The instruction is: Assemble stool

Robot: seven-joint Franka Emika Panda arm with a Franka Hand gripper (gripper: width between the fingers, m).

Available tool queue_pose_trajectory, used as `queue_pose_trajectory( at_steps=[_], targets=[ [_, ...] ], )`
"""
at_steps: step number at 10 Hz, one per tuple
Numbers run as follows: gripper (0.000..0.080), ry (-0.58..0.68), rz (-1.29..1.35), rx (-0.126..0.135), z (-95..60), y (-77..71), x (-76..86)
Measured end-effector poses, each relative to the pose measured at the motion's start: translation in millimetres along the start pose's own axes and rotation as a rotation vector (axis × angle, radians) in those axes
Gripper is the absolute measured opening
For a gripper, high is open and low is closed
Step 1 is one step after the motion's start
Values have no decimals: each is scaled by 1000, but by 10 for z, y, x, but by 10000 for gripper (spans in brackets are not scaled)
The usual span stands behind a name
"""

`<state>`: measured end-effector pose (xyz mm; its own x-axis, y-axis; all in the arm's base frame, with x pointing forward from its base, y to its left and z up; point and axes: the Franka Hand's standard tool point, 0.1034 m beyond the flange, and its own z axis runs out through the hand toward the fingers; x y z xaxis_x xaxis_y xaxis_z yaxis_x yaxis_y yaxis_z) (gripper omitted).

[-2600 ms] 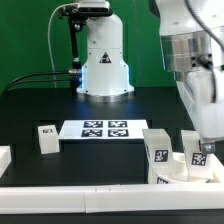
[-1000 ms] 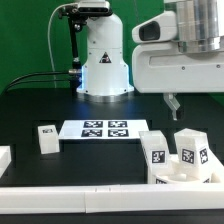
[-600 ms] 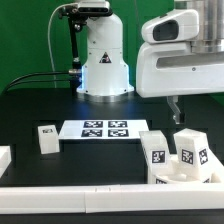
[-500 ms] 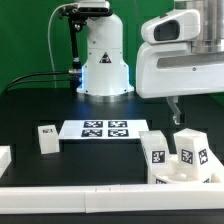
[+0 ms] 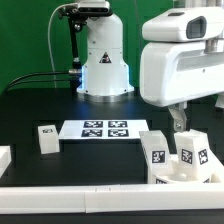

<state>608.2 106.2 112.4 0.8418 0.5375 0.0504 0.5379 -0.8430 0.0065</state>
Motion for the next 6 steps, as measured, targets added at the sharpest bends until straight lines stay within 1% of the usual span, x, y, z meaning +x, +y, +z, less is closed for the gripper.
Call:
queue_pose_trajectory(
  at_steps=[1, 3, 4, 6],
  targets=[
    [649, -2, 18, 2, 18, -3, -9],
    [649, -25, 121, 5, 173, -46, -60],
    [649, -30, 150, 6, 212, -52, -67],
    [649, -35, 155, -2, 347, -37, -91]
  ],
)
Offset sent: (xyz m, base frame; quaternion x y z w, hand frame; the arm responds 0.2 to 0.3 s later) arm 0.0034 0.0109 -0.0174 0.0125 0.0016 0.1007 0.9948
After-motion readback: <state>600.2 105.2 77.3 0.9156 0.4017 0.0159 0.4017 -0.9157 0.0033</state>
